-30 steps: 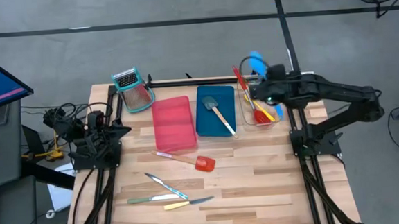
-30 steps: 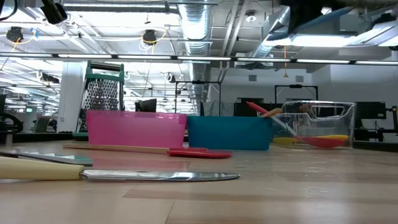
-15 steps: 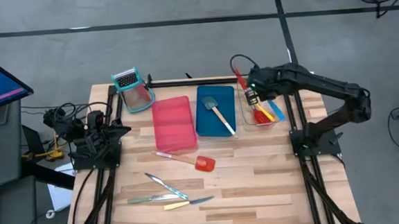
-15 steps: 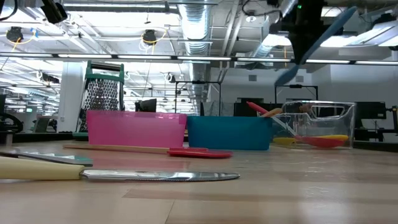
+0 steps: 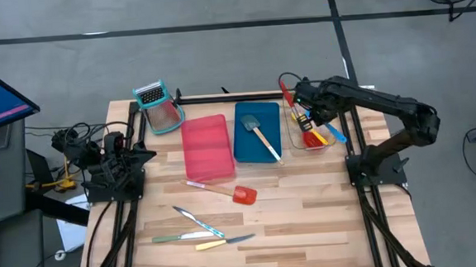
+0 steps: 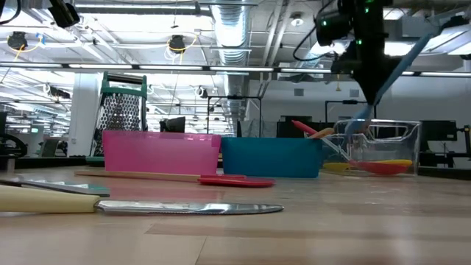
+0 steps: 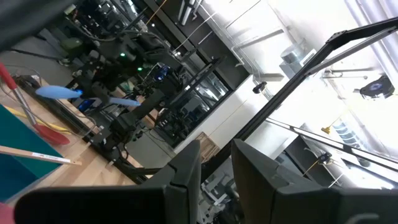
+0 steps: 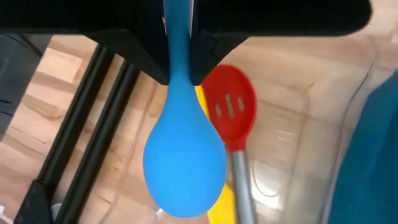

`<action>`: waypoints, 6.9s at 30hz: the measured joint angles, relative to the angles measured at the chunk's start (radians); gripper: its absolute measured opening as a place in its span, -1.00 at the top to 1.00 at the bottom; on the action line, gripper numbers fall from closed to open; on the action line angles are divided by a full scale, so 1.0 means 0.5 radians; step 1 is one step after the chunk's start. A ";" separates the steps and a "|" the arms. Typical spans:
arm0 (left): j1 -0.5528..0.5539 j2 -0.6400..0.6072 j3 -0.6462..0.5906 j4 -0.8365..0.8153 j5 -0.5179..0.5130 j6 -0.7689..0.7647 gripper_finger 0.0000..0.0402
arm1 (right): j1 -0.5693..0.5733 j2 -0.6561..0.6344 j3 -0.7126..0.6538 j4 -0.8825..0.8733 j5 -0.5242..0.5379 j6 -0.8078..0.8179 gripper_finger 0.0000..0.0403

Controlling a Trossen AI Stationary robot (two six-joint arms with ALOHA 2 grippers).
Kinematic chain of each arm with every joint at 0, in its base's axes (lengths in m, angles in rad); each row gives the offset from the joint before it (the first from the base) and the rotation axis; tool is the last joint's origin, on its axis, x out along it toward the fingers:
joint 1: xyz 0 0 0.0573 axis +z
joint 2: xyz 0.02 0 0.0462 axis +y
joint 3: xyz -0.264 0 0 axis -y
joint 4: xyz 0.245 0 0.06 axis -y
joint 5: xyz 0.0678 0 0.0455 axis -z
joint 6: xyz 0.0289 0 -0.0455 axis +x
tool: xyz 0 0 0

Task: Pick & Place Kitchen Items
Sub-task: Put the blue serving spoon into the transparent bin, then put the red spatula into the blue bin

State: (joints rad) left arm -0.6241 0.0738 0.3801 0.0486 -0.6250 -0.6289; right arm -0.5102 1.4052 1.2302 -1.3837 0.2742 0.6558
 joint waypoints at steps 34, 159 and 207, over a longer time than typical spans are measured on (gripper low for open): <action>0.000 0.000 0.000 0.045 -0.137 -0.001 0.62 | -0.345 0.019 -0.632 1.004 -0.238 -0.342 0.76; 0.000 0.632 -0.001 0.112 0.953 -0.334 0.30 | 1.896 0.957 0.514 1.607 0.067 0.019 -0.18; 0.000 0.534 -0.001 0.093 1.312 -0.220 0.30 | 1.363 1.921 1.212 1.352 -0.188 -0.477 0.21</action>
State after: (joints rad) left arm -0.6243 0.3408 0.3798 0.0952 0.0311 -0.7390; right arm 0.1711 2.3658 1.8360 -0.7076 0.1801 0.4172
